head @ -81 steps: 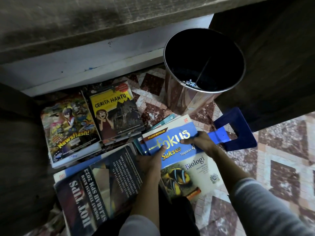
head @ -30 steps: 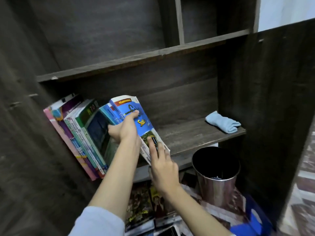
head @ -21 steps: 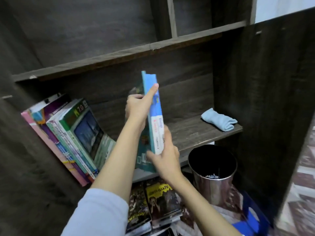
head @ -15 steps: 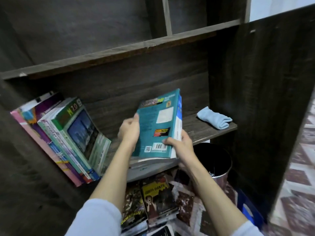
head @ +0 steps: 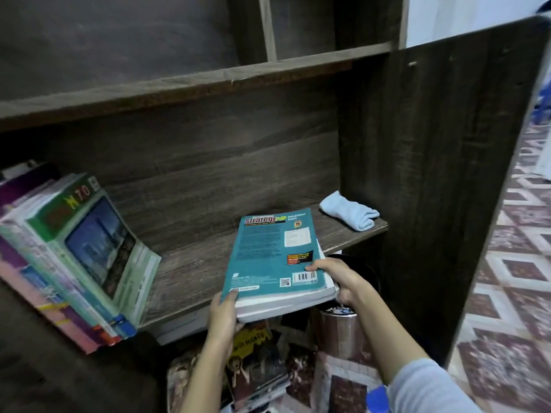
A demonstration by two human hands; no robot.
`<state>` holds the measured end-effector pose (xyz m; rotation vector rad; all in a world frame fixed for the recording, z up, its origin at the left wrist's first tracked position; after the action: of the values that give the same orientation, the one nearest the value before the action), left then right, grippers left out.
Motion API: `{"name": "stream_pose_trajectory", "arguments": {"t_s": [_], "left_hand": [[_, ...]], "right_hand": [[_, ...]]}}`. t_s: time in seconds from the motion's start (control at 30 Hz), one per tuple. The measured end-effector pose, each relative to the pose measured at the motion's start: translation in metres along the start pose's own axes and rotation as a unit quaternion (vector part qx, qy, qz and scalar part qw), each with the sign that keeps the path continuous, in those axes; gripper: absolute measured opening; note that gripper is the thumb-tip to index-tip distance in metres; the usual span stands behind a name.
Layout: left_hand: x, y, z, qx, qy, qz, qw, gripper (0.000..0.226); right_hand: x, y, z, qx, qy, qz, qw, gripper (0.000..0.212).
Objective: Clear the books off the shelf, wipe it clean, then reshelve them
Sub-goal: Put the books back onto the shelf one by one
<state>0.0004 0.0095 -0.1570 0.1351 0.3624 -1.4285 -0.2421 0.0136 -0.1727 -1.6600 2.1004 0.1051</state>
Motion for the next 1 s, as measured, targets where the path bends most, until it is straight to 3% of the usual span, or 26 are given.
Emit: {"name": "stream_pose_trajectory", "arguments": {"t_s": [0.07, 0.1, 0.27, 0.37, 0.47, 0.6, 1.0], "left_hand": [[-0.005, -0.002, -0.004, -0.029, -0.002, -0.01, 1.0, 0.016], [-0.004, -0.003, -0.006, -0.036, 0.003, -0.015, 0.999, 0.016], [0.003, -0.014, -0.014, -0.041, 0.036, -0.044, 0.998, 0.028], [0.003, -0.023, -0.018, -0.082, 0.083, -0.063, 0.991, 0.032], [0.0, -0.039, -0.03, -0.151, 0.152, -0.087, 0.973, 0.051], [-0.003, -0.054, -0.03, -0.215, 0.157, -0.084, 0.96, 0.05], [0.001, -0.076, -0.023, -0.256, 0.149, -0.047, 0.954, 0.042]], "right_hand": [[0.011, 0.013, -0.002, -0.004, 0.013, 0.031, 0.999, 0.084], [0.014, 0.017, -0.006, -0.009, 0.021, 0.037, 0.999, 0.088], [0.005, 0.017, -0.033, -0.05, 0.055, 0.072, 0.995, 0.022], [0.011, 0.022, -0.039, -0.108, 0.068, 0.119, 0.985, 0.019], [0.008, 0.034, -0.04, -0.14, 0.072, 0.193, 0.969, 0.008], [0.005, 0.047, -0.048, -0.154, 0.101, 0.26, 0.948, 0.011], [0.007, 0.023, -0.069, -0.436, 0.058, 0.253, 0.862, 0.045]]}}
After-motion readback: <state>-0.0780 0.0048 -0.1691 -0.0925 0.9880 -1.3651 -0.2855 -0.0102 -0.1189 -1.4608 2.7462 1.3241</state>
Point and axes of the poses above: each hand's wrist, its own x-axis towards the middle knuckle, its own y-axis out of the back of the hand, z = x × y, the point moved 9 cm from there along x, towards the middle knuckle, and after that the axes turned 9 degrees about -x, right-handed, at the moved point
